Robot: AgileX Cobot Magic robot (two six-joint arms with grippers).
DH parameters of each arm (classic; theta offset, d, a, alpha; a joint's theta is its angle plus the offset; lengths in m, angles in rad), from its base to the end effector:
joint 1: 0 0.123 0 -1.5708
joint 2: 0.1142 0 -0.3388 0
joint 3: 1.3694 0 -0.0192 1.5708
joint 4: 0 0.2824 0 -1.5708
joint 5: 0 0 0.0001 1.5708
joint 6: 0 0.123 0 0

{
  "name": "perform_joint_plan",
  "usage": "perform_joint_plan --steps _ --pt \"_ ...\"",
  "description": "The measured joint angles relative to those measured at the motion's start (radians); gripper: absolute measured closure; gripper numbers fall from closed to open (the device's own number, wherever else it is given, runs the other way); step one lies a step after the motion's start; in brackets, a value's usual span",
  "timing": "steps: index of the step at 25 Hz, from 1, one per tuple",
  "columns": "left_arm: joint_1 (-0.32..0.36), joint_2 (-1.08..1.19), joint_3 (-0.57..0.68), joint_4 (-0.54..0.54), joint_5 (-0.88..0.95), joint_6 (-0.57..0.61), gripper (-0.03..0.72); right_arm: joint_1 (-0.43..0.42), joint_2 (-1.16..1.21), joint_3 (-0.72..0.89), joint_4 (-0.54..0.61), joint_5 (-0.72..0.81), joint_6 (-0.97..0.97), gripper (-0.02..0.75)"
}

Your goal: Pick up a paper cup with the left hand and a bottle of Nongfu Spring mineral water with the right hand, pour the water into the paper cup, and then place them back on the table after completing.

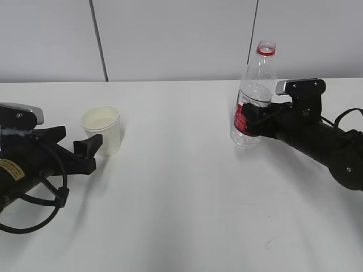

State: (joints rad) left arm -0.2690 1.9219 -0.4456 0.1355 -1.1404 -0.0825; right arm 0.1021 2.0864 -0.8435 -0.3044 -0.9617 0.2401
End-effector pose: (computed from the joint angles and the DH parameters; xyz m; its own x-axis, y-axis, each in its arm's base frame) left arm 0.3239 -0.1049 0.1209 -0.2502 0.0425 -0.9673 0.3721 0.9265 -0.0555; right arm 0.4420 0.0757 0.1204 -0.2341 0.0366 -0.9715 -0.3237 0.9393 0.1134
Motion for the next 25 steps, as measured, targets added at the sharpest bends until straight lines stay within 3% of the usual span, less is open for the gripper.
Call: perform_joint_plan --steps 3,8,11,25 --pt "0.0 0.0 0.0 0.0 0.0 0.0 0.139 0.0 0.002 0.0 -0.015 -0.005 -0.033 0.381" --pt "0.0 0.0 0.0 0.0 0.0 0.0 0.139 0.0 0.002 0.0 -0.024 -0.005 -0.057 0.177" --pt "0.0 0.0 0.0 0.0 0.0 0.0 0.139 0.0 0.002 0.0 -0.028 -0.005 -0.057 0.116" --pt "0.0 0.0 0.0 0.0 0.0 0.0 0.139 0.0 -0.109 0.119 -0.001 -0.003 -0.059 0.104"
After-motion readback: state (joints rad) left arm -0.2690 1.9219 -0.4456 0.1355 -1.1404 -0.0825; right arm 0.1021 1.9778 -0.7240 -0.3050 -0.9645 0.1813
